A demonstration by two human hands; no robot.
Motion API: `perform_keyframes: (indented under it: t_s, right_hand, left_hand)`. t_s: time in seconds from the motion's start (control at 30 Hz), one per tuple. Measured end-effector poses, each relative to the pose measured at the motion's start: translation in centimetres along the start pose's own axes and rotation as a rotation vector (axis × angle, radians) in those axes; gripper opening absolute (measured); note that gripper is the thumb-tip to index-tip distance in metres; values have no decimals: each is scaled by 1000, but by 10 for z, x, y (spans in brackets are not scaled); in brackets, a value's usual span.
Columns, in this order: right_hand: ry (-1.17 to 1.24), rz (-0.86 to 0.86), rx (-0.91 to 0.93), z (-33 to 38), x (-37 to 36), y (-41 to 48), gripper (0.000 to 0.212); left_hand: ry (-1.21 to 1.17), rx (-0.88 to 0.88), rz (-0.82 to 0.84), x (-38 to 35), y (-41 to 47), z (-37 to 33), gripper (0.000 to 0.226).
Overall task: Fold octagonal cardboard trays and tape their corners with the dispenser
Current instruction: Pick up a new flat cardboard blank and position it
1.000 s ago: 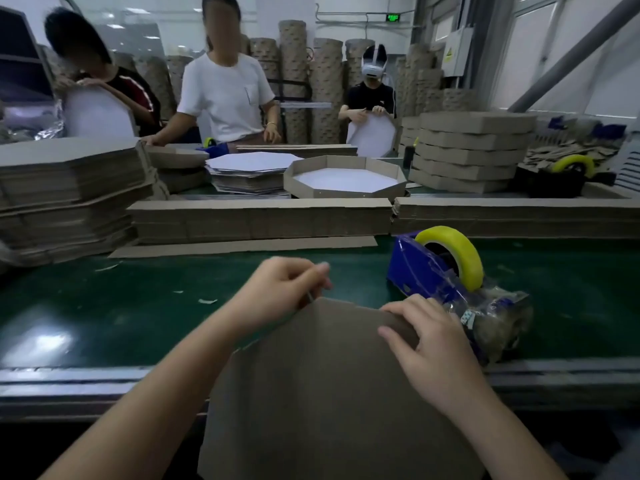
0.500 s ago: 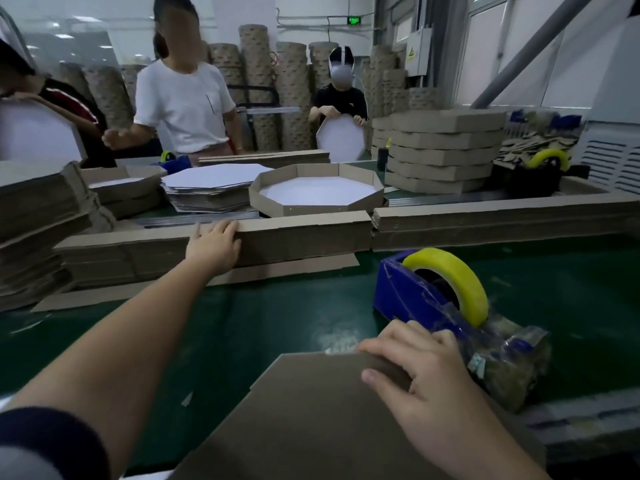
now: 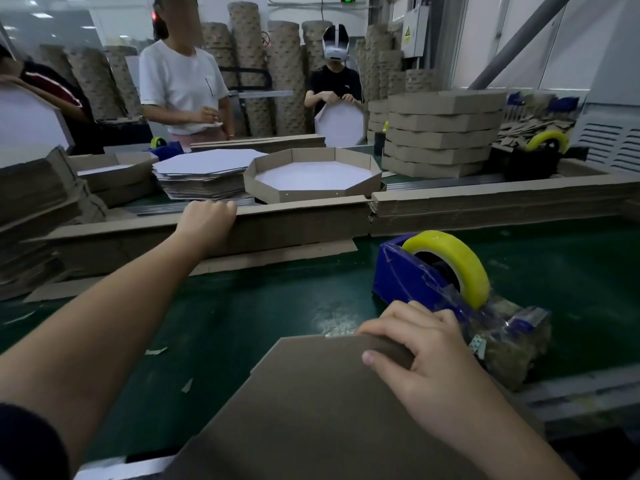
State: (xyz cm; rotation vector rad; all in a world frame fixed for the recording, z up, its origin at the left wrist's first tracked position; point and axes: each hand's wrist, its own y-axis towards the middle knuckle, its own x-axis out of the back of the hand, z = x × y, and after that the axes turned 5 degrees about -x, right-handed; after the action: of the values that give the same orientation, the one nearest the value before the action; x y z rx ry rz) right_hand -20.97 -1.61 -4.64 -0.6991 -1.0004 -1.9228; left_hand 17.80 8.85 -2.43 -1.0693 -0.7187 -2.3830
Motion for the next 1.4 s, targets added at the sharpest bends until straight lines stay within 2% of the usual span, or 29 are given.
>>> perform_keyframes:
  t_s: [0.13,0.27,0.37,0.43,0.53,0.67,0.9,1.03,1.2,1.3,1.4]
  right_hand:
    - [15,-3,-5,1,1,-2,19]
    - [18,2,-19,-3,2,-3,15]
    - [24,0,-23,-6,3,-3,22]
    - [19,-5,-21,-8,3,-3,23]
    - [26,-15,-17,-8,3,-4,14]
    - [42,-54,-12,-6,3,-5,14]
    - [18,-64,5,8,11,-8,19]
    - [-16,-37,26,14,12,-13,21]
    - [-72,-33,69,16,2,-18,23]
    - [-98,-66,74,15,-4,-20,30]
    - [-79,11,53,10,-10,-21,40]
  left_hand:
    - [-89,4,-43,2,0,0,18]
    - [-208,-64,91,-1,4,7,35]
    - [-232,-81,59,-5,2,13,36]
    - [-213,-68,28,-4,-3,17,48]
    - [-296,-39,-148,2,-15,22,61]
    - [-576,-32,-486,40,-42,19,39]
    - [-566,-131,-887,128,-106,26,35]
    - [-678,-170,-957,173,-146,7,42]
    - [-690,-226,-909,217,-188,-31,43]
    - [-683,-257,-898,230,-201,-48,42]
    - [-695,-268,-913,239,-206,-67,47]
